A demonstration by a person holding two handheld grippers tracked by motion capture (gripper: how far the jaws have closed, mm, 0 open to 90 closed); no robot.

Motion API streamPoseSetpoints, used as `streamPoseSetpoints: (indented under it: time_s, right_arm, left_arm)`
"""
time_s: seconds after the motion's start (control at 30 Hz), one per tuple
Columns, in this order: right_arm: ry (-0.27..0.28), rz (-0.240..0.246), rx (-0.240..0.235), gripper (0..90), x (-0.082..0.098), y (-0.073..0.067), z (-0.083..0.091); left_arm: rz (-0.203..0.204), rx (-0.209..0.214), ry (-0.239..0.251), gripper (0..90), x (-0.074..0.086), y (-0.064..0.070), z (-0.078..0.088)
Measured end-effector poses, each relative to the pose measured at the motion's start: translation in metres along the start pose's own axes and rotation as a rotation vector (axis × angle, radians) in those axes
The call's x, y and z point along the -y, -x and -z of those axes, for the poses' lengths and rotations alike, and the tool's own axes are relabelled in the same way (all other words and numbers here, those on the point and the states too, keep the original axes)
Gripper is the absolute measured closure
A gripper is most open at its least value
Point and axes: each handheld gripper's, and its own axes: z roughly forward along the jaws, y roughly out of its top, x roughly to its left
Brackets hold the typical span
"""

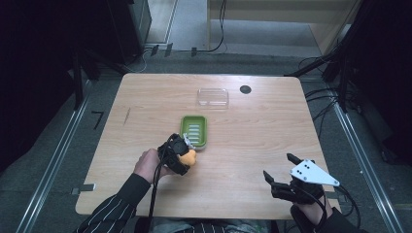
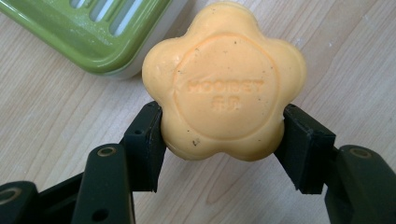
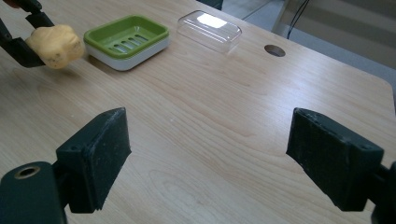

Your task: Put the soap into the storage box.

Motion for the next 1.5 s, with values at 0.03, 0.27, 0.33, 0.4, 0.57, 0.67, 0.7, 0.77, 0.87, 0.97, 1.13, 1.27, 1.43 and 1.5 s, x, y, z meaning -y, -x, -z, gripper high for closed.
streamPoseSetpoints:
  time_s: [0.03,0.27,0.33,0.4,0.57,0.67,0.7,0.77,0.87,0.97,1.13,1.27,1.43,1.5]
  right_arm:
    - [0.0,0.0,0.0,13.6,0.0,0.0,0.0]
    - [0.0,0.0,0.0,13.6,0.0,0.0,0.0]
    - [-0.001,0.0,0.001,13.6,0.0,0.0,0.0]
    - [-0.001,0.001,0.0,13.6,0.0,0.0,0.0]
    - [0.0,0.0,0.0,13.6,0.0,0.0,0.0]
    - [-0.001,0.001,0.0,13.6,0.0,0.0,0.0]
    - [-0.001,0.0,0.0,13.6,0.0,0.0,0.0]
    - [0.001,-0.003,0.001,13.6,0.0,0.0,0.0]
    - [0.0,0.0,0.001,13.6,0.0,0.0,0.0]
    - [0.001,-0.002,0.001,13.6,0.0,0.0,0.0]
    - [0.001,-0.002,0.002,13.6,0.0,0.0,0.0]
    - [0.001,-0.002,0.002,13.6,0.0,0.0,0.0]
    - [0.001,-0.003,0.001,13.6,0.0,0.0,0.0]
    - [0.002,-0.003,0.002,13.6,0.0,0.0,0.0]
  left_arm:
    - [0.0,0.0,0.0,40.1,0.0,0.0,0.0]
    - [0.018,-0.011,0.031,40.1,-0.001,-0.005,0.005]
    - [0.023,-0.016,0.033,40.1,-0.001,-0.007,0.006]
    - [0.026,-0.02,0.04,40.1,-0.001,-0.008,0.007]
    - [0.041,-0.032,0.052,40.1,-0.002,-0.013,0.008]
    - [0.043,-0.03,0.055,40.1,-0.004,-0.014,0.007]
    - [0.049,-0.034,0.06,40.1,-0.006,-0.016,0.007]
    - [0.048,-0.038,0.061,40.1,-0.008,-0.018,0.006]
    - [0.059,-0.048,0.063,40.1,-0.012,-0.024,0.004]
    - [0.073,-0.052,0.073,40.1,-0.014,-0.028,0.003]
    - [0.094,-0.056,0.09,40.0,-0.018,-0.034,0.002]
    - [0.101,-0.062,0.098,40.0,-0.02,-0.036,0.002]
    - [0.106,-0.068,0.112,40.0,-0.024,-0.038,0.002]
    - [0.109,-0.067,0.12,40.1,-0.026,-0.039,0.001]
